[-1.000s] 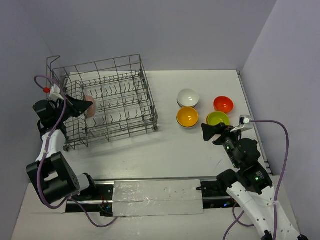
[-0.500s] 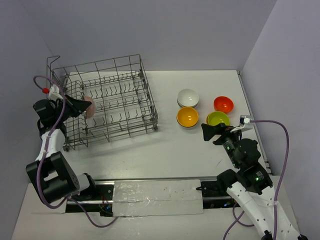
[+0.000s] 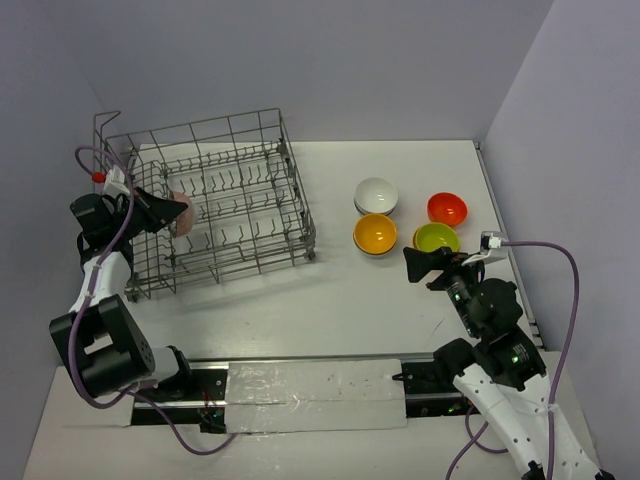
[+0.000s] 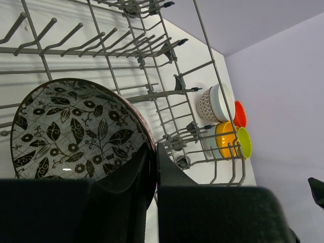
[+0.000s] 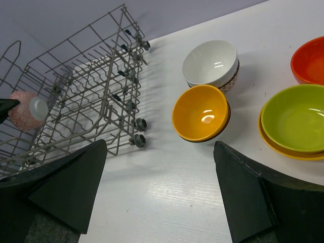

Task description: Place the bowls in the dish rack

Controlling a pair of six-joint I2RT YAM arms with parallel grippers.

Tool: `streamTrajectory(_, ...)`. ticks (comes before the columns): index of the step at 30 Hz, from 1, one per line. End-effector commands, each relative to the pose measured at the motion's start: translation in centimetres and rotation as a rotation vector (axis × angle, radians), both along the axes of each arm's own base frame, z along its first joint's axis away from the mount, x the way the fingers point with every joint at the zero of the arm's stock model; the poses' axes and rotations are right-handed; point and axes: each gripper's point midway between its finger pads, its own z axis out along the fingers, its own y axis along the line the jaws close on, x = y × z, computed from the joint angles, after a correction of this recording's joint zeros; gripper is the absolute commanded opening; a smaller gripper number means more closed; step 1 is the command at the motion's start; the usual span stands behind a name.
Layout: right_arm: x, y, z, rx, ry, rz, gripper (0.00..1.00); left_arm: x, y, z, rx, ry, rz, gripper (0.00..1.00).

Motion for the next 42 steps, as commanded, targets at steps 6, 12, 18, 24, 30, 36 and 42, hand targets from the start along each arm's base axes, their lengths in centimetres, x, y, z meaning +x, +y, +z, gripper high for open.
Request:
streamTrajectory(6,-0.1,0.1,1.3,0.012,-0.053,0.008,0.93,-1.1,-0.8,-4.7,-0.065,0.187,-0.013,0.00)
streamTrajectory(12,-0.2,0.1,1.3,0.013,-0.054,0.008,0.93,-1.2,-0.6,-5.4,-0.055,0.222,-0.003,0.00)
streamTrajectory(18,-0.2,0.1,1.2,0.014,-0.054,0.013,0.93,-1.1,-0.4,-6.2,-0.074,0.265,0.029,0.00)
streamTrajectory(24,-0.2,0.1,1.3,0.016,-0.058,0.014,0.93,-0.9,0.1,-6.9,-0.058,0.293,0.060,0.00)
streamTrajectory(30,-0.3,0.1,1.3,0.015,-0.058,0.014,0.93,-1.1,0.9,-7.2,-0.064,0.320,0.112,0.11)
streamTrajectory(36,-0.3,0.1,1.5,0.015,-0.061,0.014,0.93,-1.0,1.0,-6.6,-0.112,0.286,0.107,0.13)
streamTrajectory(42,-0.4,-0.1,1.7,0.015,-0.066,0.007,0.92,-1.2,1.1,-6.8,-0.134,0.296,0.106,0.13)
